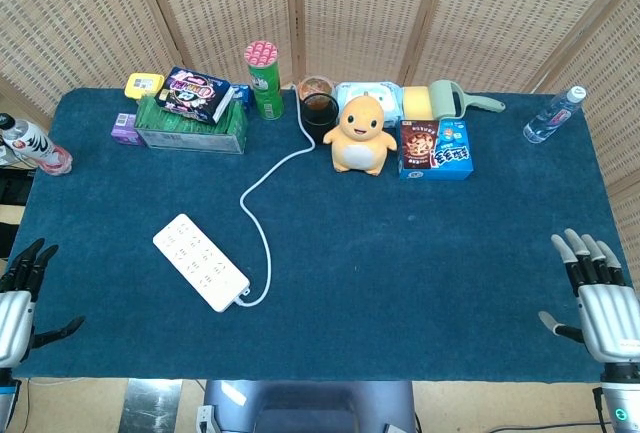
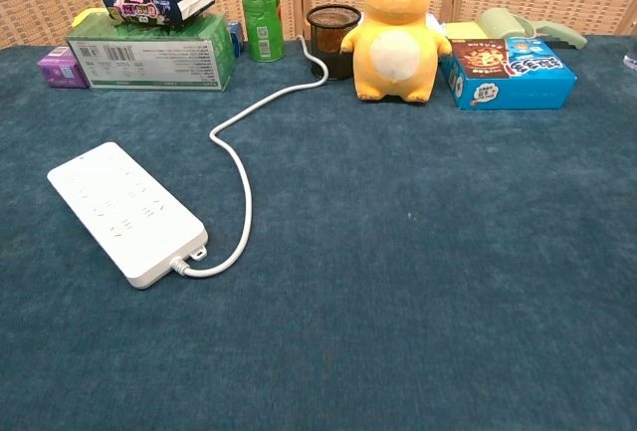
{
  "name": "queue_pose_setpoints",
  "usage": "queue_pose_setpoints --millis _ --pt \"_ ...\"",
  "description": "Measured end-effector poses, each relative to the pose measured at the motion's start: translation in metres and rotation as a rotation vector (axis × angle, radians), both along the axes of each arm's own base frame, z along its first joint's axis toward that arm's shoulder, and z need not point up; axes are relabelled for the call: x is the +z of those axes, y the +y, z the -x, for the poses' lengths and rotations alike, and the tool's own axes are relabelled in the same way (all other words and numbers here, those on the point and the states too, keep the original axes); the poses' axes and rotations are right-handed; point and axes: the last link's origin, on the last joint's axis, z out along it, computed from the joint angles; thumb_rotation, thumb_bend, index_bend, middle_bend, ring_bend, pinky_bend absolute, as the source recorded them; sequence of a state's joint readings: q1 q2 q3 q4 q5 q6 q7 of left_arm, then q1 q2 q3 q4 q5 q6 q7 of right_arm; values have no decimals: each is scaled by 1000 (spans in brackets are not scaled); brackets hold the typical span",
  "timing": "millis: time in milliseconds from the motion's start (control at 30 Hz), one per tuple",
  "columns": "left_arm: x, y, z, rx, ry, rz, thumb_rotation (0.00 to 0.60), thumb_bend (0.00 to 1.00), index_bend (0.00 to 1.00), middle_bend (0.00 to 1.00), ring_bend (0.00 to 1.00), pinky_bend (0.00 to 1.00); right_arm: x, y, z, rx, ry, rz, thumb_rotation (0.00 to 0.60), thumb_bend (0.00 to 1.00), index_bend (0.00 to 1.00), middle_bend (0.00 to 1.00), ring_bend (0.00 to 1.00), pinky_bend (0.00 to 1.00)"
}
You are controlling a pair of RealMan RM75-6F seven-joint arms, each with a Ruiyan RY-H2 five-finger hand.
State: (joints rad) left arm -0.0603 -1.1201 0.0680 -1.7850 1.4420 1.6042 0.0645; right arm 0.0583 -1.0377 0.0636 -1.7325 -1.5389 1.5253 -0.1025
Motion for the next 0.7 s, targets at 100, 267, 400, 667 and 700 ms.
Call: queue_pose_setpoints --millis 100,267,400,667,700 --pt "5 -3 0 15 9 -8 600 82 0 0 0 139 2 1 1 -4 -3 6 600 0 15 0 0 0" --pt "6 -4 -1 18 10 0 600 82 0 0 0 139 4 1 2 -8 -9 9 600 0 15 0 0 0" --pt "7 -5 -1 21 6 0 600 82 0 0 0 139 5 3 1 -2 -12 11 600 0 15 0 0 0" --pt "9 -7 0 26 -1 2 600 82 0 0 0 139 4 3 1 -1 -12 4 600 0 15 0 0 0" --pt "9 -7 0 27 -1 3 600 82 0 0 0 139 4 3 1 -1 -12 4 600 0 15 0 0 0"
